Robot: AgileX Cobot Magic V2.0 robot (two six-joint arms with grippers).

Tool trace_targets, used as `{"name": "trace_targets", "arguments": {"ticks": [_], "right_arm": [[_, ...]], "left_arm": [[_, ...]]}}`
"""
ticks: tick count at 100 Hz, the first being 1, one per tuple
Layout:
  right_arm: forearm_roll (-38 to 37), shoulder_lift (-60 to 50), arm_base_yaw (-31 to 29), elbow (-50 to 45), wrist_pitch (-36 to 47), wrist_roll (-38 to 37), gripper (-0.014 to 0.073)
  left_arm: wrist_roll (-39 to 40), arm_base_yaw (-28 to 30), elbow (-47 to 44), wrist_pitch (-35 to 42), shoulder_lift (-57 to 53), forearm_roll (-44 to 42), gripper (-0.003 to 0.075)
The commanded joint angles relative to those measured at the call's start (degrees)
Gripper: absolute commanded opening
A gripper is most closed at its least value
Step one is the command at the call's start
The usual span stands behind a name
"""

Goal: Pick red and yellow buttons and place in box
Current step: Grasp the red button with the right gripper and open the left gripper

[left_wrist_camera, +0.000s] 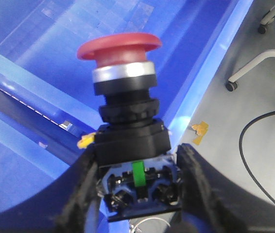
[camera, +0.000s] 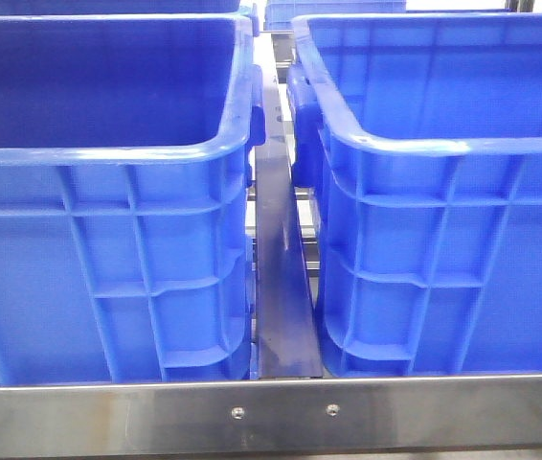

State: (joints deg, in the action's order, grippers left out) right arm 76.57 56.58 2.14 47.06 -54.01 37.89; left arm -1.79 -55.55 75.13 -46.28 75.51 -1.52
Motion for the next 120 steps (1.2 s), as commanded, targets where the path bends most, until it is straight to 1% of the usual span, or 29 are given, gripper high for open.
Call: {"name": "trace_targets", "arguments": {"ticks": [1,32,43,48,55,67,74,79,85,90,92,95,99,102,107,109,114,120], "right_arm": [[5.46,1.59,1.55,2.36,-0.53,2.53,0.0565],[6.02,9.05,9.43,7.61,-0.01,3.28,0.0565],[6.02,10.96,11.43,8.58,-0.2,3.41,0.0564],[6.07,11.39,11.88,8.71,-0.2,3.41,0.0549],[6.07,11.46,11.96,8.71,-0.2,3.41,0.0486],[6.07,11.46,11.96,8.71,-0.32,3.41,0.0307],[6.07,11.46,11.96,8.71,-0.32,3.41,0.0224],[6.07,11.46,11.96,8.71,-0.32,3.47,0.019],[6.07,11.46,11.96,8.71,-0.32,3.67,0.0181],[6.07,11.4,11.96,8.71,-0.32,3.85,0.0181],[6.07,11.34,11.96,8.71,-0.32,3.98,0.0181],[6.07,11.34,11.96,8.71,-0.32,4.12,0.0181],[6.07,11.27,11.96,8.71,-0.27,4.26,0.0181],[6.07,11.27,11.96,8.71,-0.27,4.45,0.0181],[6.07,11.27,11.96,8.71,-0.15,4.5,0.0181],[6.07,11.27,11.96,8.71,-0.09,4.59,0.0181],[6.07,11.27,11.96,8.71,0.17,4.79,0.0181],[6.07,11.27,11.96,8.71,0.56,5.1,0.0181]], "left_arm": [[-0.07,-0.44,1.58,3.15,-1.36,0.16,-0.0019],[-0.07,-0.44,1.58,3.15,-1.36,0.16,-0.0019],[-0.07,-0.44,1.58,3.15,-1.36,0.16,-0.0019],[-0.07,-0.44,1.58,3.15,-1.36,0.16,-0.0019],[-0.07,-0.44,1.58,3.15,-1.36,0.16,-0.0019],[-0.07,-0.44,1.58,3.15,-1.36,0.16,-0.0019],[-0.07,-0.44,1.58,3.26,-1.36,0.16,-0.0019],[-0.07,-0.44,1.58,3.26,-1.36,0.16,-0.0018],[-0.07,-0.44,1.58,3.26,-1.36,0.16,-0.0008],[-0.07,-0.44,1.58,3.26,-1.36,0.16,0.0027],[-0.07,-0.44,1.58,3.26,-1.36,0.16,0.0057],[-0.07,-0.44,1.58,3.26,-1.36,0.16,0.0084],[-0.07,-0.44,1.58,3.26,-1.36,0.16,0.016],[-0.07,-0.44,1.58,3.26,-1.36,0.16,0.0197],[-0.07,-0.44,1.58,3.26,-1.36,0.16,0.0305],[-0.07,-0.44,1.58,3.26,-1.36,0.16,0.0333],[-0.07,-0.44,1.58,3.26,-1.36,0.16,0.0438],[-0.07,-0.44,1.58,3.26,-1.36,0.16,0.0517]]}}
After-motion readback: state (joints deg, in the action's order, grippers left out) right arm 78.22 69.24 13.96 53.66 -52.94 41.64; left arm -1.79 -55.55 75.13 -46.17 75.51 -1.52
